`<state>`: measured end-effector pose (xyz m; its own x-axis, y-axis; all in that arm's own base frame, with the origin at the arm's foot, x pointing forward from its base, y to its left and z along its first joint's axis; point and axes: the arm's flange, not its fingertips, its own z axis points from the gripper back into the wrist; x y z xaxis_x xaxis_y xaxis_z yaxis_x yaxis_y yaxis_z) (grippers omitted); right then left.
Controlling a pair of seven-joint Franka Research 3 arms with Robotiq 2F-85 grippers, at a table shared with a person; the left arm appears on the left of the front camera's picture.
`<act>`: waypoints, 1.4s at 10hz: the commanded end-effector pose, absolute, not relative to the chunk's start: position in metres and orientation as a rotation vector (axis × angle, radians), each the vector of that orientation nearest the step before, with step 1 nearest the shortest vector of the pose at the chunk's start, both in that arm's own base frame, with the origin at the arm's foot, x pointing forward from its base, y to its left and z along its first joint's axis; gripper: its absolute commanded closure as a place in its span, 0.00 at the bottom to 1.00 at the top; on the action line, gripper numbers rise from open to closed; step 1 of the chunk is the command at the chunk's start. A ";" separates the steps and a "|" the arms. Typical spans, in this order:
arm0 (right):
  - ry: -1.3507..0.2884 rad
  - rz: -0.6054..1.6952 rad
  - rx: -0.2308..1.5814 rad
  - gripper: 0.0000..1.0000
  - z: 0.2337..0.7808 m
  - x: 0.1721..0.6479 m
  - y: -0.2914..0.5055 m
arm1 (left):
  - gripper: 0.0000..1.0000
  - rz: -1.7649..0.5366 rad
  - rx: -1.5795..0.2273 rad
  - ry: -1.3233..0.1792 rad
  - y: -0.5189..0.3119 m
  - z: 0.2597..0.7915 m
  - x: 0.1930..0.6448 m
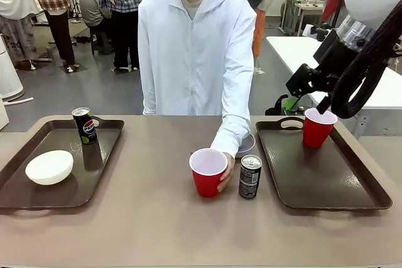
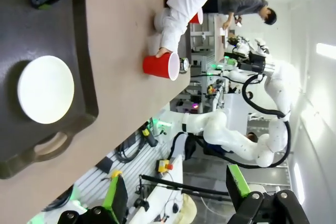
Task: Prepare tableware on both trays.
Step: Pick up a Picnic Bowl from the table and place it on a Handle tray.
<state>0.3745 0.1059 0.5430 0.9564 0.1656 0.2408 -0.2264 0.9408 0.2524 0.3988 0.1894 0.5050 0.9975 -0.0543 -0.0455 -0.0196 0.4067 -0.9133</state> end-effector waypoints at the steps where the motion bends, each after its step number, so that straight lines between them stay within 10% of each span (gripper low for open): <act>1: -0.204 0.183 0.274 0.00 0.516 0.388 0.104 | 0.00 -0.051 -1.112 0.025 0.190 0.505 0.388; 9: -0.258 0.297 0.116 0.00 0.410 0.462 0.147 | 0.00 -0.028 -1.131 0.046 0.193 0.509 0.393; 14: -0.148 0.383 0.169 0.00 0.498 0.315 0.076 | 0.00 -0.028 -1.131 0.046 0.193 0.509 0.393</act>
